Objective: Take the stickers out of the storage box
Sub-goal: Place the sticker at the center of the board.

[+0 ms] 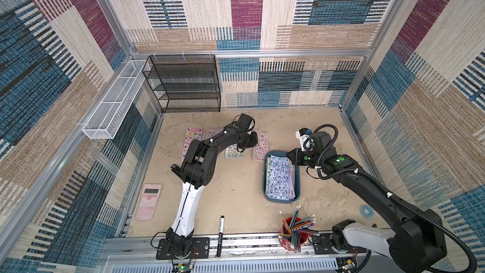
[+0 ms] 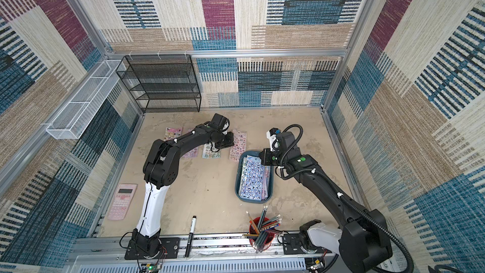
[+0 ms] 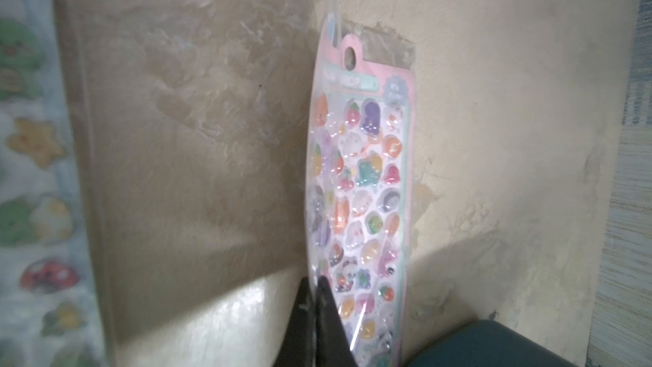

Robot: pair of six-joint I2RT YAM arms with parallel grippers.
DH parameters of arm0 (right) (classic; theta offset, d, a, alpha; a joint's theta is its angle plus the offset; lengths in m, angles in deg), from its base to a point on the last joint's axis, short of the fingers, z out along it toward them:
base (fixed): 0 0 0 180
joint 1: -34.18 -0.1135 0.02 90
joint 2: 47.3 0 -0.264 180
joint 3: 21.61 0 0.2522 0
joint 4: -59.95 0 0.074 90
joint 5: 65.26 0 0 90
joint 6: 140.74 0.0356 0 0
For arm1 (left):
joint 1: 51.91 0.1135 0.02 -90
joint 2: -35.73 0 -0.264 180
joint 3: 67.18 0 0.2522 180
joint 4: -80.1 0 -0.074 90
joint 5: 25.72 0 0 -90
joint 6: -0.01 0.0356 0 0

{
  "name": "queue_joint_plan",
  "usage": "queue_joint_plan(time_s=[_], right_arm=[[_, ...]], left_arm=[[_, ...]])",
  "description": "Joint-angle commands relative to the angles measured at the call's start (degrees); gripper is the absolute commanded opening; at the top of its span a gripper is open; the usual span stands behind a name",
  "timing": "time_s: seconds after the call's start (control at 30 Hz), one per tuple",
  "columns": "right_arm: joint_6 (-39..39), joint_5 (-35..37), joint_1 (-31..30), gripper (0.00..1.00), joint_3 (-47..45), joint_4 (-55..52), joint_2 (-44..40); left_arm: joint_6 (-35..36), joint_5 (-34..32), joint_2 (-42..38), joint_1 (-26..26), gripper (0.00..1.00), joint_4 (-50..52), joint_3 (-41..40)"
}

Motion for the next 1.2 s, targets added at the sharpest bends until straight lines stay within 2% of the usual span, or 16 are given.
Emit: queue_joint_plan(time_s=[0.0, 0.27, 0.5, 0.63, 0.77, 0.9, 1.1, 1.17], right_arm=[[0.7, 0.2, -0.1, 0.12, -0.4, 0.8, -0.8], [0.8, -0.7, -0.1, 0.13, -1.1, 0.7, -1.0], [0.4, -0.1, -0.1, 0.14, -0.9, 0.5, -0.8], [0.2, 0.2, -0.1, 0.14, -0.8, 0.4, -0.8], [-0.1, 0.6, -0.1, 0.15, -0.8, 0.1, -0.8], [-0.4, 0.9, -0.1, 0.15, -0.6, 0.0, -0.5], [-0.7, 1.1, -0.1, 0.15, -0.4, -0.2, -0.4], [-0.9, 3.5, -0.1, 0.18, -0.1, -1.4, -0.3]], left_arm=[[-1.7, -1.4, 1.0, 0.2, 0.00, -1.4, 1.1], [-2.9, -3.2, 2.6, 0.4, 0.00, -1.3, 3.9], [-2.1, -4.5, 5.1, 0.5, 0.00, 3.1, 8.7], [-2.6, -4.3, 5.3, 0.5, 0.08, 2.8, 8.4], [-2.4, -4.5, 5.3, 0.6, 0.11, 3.1, 8.8], [-1.9, -5.2, 5.0, 0.5, 0.21, 4.4, 10.1], [-0.4, -7.0, 3.7, 0.5, 0.24, 6.6, 11.6], [0.0, -7.4, 2.7, 0.5, 0.25, 6.8, 11.6]])
